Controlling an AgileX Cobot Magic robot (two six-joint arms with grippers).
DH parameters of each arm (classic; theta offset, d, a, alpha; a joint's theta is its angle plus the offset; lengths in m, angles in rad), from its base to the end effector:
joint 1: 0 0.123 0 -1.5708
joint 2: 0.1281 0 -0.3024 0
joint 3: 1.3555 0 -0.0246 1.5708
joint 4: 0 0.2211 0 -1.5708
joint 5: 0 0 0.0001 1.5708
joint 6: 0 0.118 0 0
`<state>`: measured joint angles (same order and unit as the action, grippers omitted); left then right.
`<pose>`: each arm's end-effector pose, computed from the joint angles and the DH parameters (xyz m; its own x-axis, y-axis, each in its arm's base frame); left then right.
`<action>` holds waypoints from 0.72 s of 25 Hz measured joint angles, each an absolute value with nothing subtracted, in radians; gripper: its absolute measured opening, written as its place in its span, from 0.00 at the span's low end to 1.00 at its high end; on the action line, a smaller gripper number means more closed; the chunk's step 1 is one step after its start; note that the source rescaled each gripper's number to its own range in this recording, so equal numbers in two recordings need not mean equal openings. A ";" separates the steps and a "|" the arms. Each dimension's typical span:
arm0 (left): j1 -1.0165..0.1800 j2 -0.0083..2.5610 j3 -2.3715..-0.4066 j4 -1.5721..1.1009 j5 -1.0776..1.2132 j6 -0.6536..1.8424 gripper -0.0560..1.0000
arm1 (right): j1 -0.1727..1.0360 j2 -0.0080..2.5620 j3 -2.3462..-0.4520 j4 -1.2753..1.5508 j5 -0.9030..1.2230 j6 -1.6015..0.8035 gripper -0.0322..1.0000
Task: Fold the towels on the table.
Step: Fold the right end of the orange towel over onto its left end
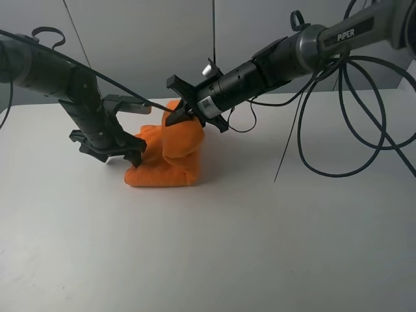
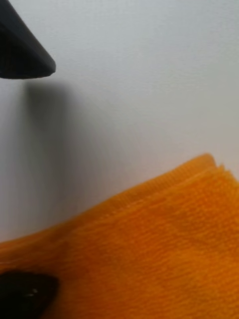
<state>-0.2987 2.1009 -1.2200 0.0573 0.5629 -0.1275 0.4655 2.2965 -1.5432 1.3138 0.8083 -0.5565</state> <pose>0.3667 -0.1091 0.1066 -0.9535 0.2110 -0.2150 0.2133 0.9769 0.0129 0.3808 0.2837 0.1370 -0.9901 -0.0128 -0.1395 -0.1214 0.5754 0.8088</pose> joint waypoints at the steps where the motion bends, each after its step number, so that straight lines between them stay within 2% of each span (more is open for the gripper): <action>1: -0.299 2.101 -1.220 0.062 0.563 -0.128 1.00 | 0.466 2.307 -1.554 1.330 0.810 -0.557 0.08; 18: -0.299 2.101 -1.220 0.078 0.561 -0.131 1.00 | 0.466 2.426 -1.571 1.398 0.821 -0.560 0.08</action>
<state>-0.2987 2.1009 -1.2200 0.0784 0.5610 -0.1311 0.4663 2.4258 -1.5707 1.3976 0.8212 -0.5603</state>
